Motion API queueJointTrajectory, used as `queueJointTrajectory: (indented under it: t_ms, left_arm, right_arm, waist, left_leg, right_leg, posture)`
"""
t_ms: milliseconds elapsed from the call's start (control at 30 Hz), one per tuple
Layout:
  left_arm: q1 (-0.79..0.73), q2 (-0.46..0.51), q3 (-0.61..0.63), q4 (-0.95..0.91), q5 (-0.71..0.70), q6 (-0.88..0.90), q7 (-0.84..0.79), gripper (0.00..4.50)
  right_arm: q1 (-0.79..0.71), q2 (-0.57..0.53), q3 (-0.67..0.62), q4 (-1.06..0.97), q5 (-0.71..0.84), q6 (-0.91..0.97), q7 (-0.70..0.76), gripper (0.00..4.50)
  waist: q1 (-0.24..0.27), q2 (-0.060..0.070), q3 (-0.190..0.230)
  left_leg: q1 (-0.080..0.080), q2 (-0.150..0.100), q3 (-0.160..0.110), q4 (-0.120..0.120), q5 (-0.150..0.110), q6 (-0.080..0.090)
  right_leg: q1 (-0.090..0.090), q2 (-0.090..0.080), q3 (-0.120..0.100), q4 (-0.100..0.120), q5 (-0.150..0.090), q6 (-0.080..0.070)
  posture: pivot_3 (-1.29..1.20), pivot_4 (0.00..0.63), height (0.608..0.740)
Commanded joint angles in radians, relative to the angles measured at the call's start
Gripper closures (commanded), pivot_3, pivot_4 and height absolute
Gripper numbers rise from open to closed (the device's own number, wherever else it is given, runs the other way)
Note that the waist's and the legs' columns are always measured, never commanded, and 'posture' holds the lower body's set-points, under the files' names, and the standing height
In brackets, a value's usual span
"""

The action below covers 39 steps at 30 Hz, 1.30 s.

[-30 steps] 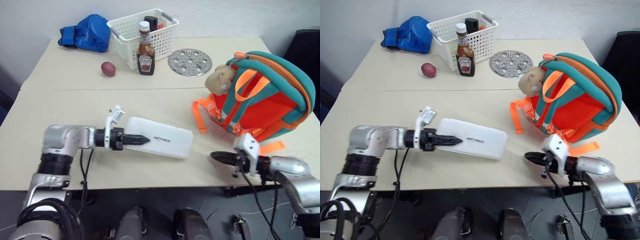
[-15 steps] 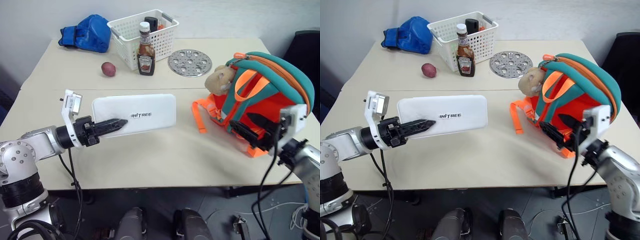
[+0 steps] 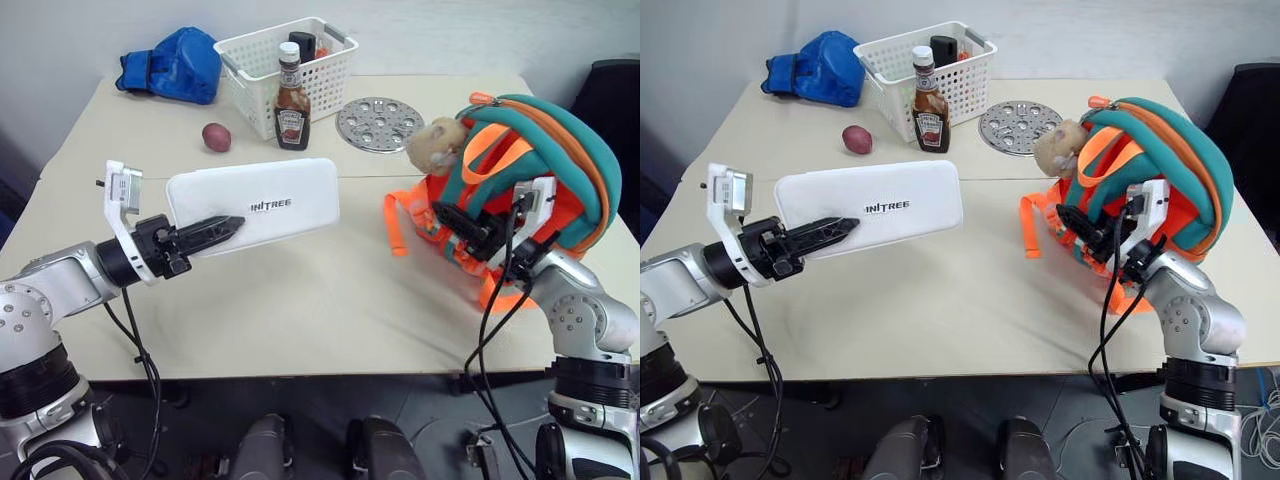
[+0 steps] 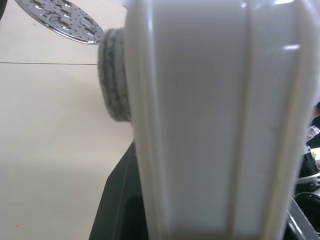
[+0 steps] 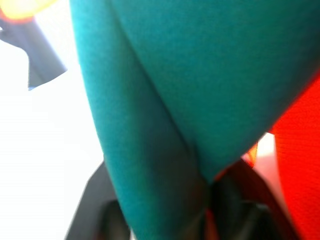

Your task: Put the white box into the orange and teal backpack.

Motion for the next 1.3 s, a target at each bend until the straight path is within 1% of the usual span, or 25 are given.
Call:
queueJointTrajectory:
  t_ms: [33,67,100,200,400,500,600,667,767,900,1000,1067,1200,1300]
  left_arm:
    - [-0.007,0.031,0.027,-0.030,-0.044,-0.048,0.010,3.20]
    - [-0.008,0.039,0.023,-0.025,-0.043,-0.056,0.010,3.20]
    - [-0.011,0.047,0.018,-0.019,-0.040,-0.064,0.008,3.20]
    - [-0.030,0.075,-0.001,0.010,-0.032,-0.089,-0.007,3.20]
    - [-0.098,0.142,-0.085,0.077,0.008,-0.161,-0.087,3.20]
    - [-0.127,0.167,-0.128,0.101,0.027,-0.199,-0.134,3.20]
    - [-0.141,0.185,-0.168,0.113,0.045,-0.230,-0.182,3.20]
    - [-0.147,0.192,-0.204,0.101,0.051,-0.252,-0.230,3.20]
    - [-0.162,0.192,-0.257,0.080,0.068,-0.298,-0.303,3.20]
    - [-0.251,0.148,-0.264,0.132,0.021,-0.303,-0.321,3.20]
    - [-0.290,0.142,-0.301,0.137,0.035,-0.318,-0.377,3.20]
    - [-0.306,0.149,-0.348,0.147,0.083,-0.348,-0.417,3.20]
    - [-0.327,0.172,-0.484,0.181,0.250,-0.480,-0.510,3.20]
    - [-0.367,0.164,-0.534,0.233,0.329,-0.553,-0.555,3.20]
  right_arm:
    - [0.014,-0.060,-0.002,-0.061,0.050,-0.001,0.114,4.12]
    - [0.021,-0.082,-0.001,-0.075,0.071,0.014,0.159,4.45]
    - [0.029,-0.104,0.000,-0.092,0.094,0.029,0.202,4.48]
    - [0.036,-0.172,-0.004,-0.135,0.175,0.092,0.307,4.48]
    - [0.045,-0.397,-0.005,-0.234,0.361,0.268,0.581,4.48]
    - [0.071,-0.490,-0.018,-0.264,0.440,0.340,0.695,4.48]
    - [0.104,-0.554,-0.026,-0.290,0.478,0.371,0.783,4.48]
    - [0.122,-0.586,-0.013,-0.296,0.462,0.362,0.826,4.48]
    - [0.131,-0.600,0.020,-0.282,0.426,0.340,0.854,4.48]
    - [0.133,-0.599,0.053,-0.266,0.393,0.319,0.872,4.48]
    - [0.129,-0.598,0.079,-0.241,0.366,0.302,0.883,4.48]
    - [0.130,-0.600,0.090,-0.231,0.351,0.291,0.889,4.48]
    - [0.126,-0.596,0.100,-0.218,0.339,0.286,0.884,4.48]
    - [0.125,-0.589,0.099,-0.223,0.349,0.290,0.871,4.48]
  waist:
    - [0.000,0.000,0.000]
    - [0.002,0.000,0.000]
    - [0.002,0.000,0.000]
    - [0.003,0.000,0.000]
    - [0.006,-0.001,0.001]
    - [0.005,-0.001,0.001]
    - [0.005,-0.002,0.002]
    - [0.004,-0.002,0.002]
    - [0.007,-0.003,0.002]
    - [0.009,-0.004,0.003]
    - [0.008,-0.004,0.003]
    - [0.006,-0.004,0.003]
    - [0.009,-0.004,0.003]
    - [0.010,-0.004,0.003]
  left_leg:
    - [0.000,0.000,0.000,0.000,0.000,0.000]
    - [0.000,0.000,0.000,0.000,0.000,0.000]
    - [0.000,0.000,0.000,-0.001,0.000,0.000]
    - [0.000,0.000,0.000,-0.001,0.000,0.000]
    - [0.000,0.000,0.000,-0.001,0.000,0.000]
    - [-0.001,0.000,0.000,-0.002,-0.001,0.001]
    - [-0.001,0.000,0.000,-0.002,-0.001,0.001]
    - [-0.001,0.000,0.000,-0.002,-0.001,0.001]
    - [-0.002,0.000,0.000,-0.001,-0.001,0.001]
    - [-0.003,0.000,0.000,0.000,-0.001,0.001]
    - [-0.004,0.000,0.000,0.000,-0.001,0.002]
    - [-0.004,0.000,0.000,0.000,-0.001,0.002]
    - [-0.003,0.000,0.000,0.000,0.000,0.001]
    - [-0.003,0.000,0.001,0.001,0.000,0.001]
  right_leg:
    - [0.000,0.000,0.000,0.000,0.000,0.000]
    - [0.000,0.000,0.000,0.000,0.000,0.000]
    - [0.000,0.000,0.000,0.000,0.000,0.000]
    - [0.000,0.000,0.000,-0.001,0.000,0.000]
    - [0.000,0.000,-0.001,-0.003,0.000,0.000]
    - [0.000,0.000,-0.001,-0.004,0.000,0.000]
    - [0.000,0.000,-0.001,-0.004,0.000,0.000]
    - [0.000,0.000,-0.001,-0.005,0.000,0.000]
    - [0.000,0.000,-0.001,-0.005,0.000,0.000]
    - [0.000,0.000,-0.001,-0.006,0.000,0.000]
    - [0.000,0.000,-0.001,-0.007,0.000,0.000]
    - [0.000,0.000,-0.001,-0.007,0.000,0.000]
    - [0.000,0.000,-0.002,-0.005,0.000,0.000]
    - [0.000,0.000,-0.001,-0.005,0.000,0.000]
  posture:
    - [0.00,0.150,0.740]
    - [0.00,0.150,0.740]
    - [0.00,0.150,0.740]
    - [0.00,0.150,0.740]
    - [0.00,0.150,0.740]
    - [0.00,0.150,0.740]
    - [0.00,0.150,0.740]
    - [0.00,0.150,0.740]
    - [0.00,0.150,0.740]
    - [0.00,0.150,0.740]
    - [0.00,0.150,0.740]
    - [0.00,0.150,0.740]
    - [0.00,0.150,0.740]
    - [0.00,0.150,0.740]
